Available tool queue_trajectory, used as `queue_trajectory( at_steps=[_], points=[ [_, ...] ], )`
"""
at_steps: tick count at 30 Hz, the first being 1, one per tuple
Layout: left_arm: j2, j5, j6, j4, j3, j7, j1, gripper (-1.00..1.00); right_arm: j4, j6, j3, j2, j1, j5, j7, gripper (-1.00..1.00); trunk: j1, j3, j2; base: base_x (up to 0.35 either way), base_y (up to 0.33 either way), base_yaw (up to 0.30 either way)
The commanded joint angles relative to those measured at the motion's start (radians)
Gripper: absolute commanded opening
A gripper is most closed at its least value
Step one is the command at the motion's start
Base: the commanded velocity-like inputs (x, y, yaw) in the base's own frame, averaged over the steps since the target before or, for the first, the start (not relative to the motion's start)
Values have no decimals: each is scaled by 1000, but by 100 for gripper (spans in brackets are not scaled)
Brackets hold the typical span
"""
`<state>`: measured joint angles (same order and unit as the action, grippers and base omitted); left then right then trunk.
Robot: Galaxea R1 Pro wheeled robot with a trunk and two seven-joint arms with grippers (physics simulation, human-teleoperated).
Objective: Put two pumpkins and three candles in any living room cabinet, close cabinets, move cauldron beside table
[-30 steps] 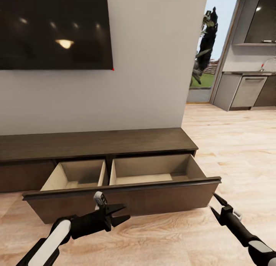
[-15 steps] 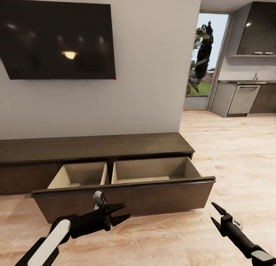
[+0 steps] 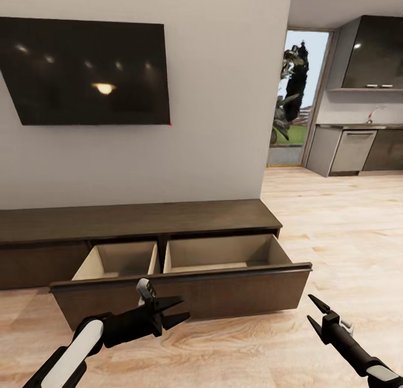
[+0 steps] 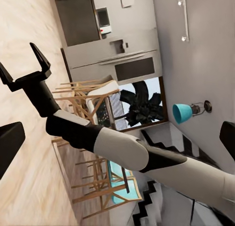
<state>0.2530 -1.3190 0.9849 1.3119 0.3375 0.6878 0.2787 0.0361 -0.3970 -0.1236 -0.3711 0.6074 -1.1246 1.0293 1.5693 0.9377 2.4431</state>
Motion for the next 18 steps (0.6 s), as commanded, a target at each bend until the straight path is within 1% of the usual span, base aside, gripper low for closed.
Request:
queue_trajectory(
  at_steps=[1, 3, 5, 10, 13, 16, 18],
  points=[
    [0, -1, 3, 0, 1, 3, 1, 100, 4, -6, -7, 0, 1, 2, 6, 100, -4, -2, -7, 0, 0, 0],
    [1, -1, 3, 0, 1, 3, 1, 100, 4, 0, -7, 0, 1, 2, 5, 100, -12, -8, -21, 0, 0, 0],
    [1, -2, 3, 0, 1, 3, 1, 100, 5, 23, -7, 1, 1, 2, 0, 100, -19, -15, -35, 0, 0, 0],
    [2, -2, 3, 0, 2, 3, 1, 100, 4, 34, -7, 0, 2, 3, -6, 100, -39, -30, -70, -20, 0, 0],
    [4, -2, 3, 0, 2, 3, 1, 100, 4, 35, -7, 0, 2, 3, -8, 100, -50, -40, -91, -183, 0, 0],
    [4, -2, 3, -1, 2, 3, 1, 100, 5, 35, -7, 0, 1, 3, -8, 100, -62, -49, -112, -293, 0, 0],
    [3, -2, 3, -2, 2, 3, 1, 100, 5, 35, -7, 0, 2, 3, -8, 100, -62, -49, -112, -309, 0, 0]
  ],
)
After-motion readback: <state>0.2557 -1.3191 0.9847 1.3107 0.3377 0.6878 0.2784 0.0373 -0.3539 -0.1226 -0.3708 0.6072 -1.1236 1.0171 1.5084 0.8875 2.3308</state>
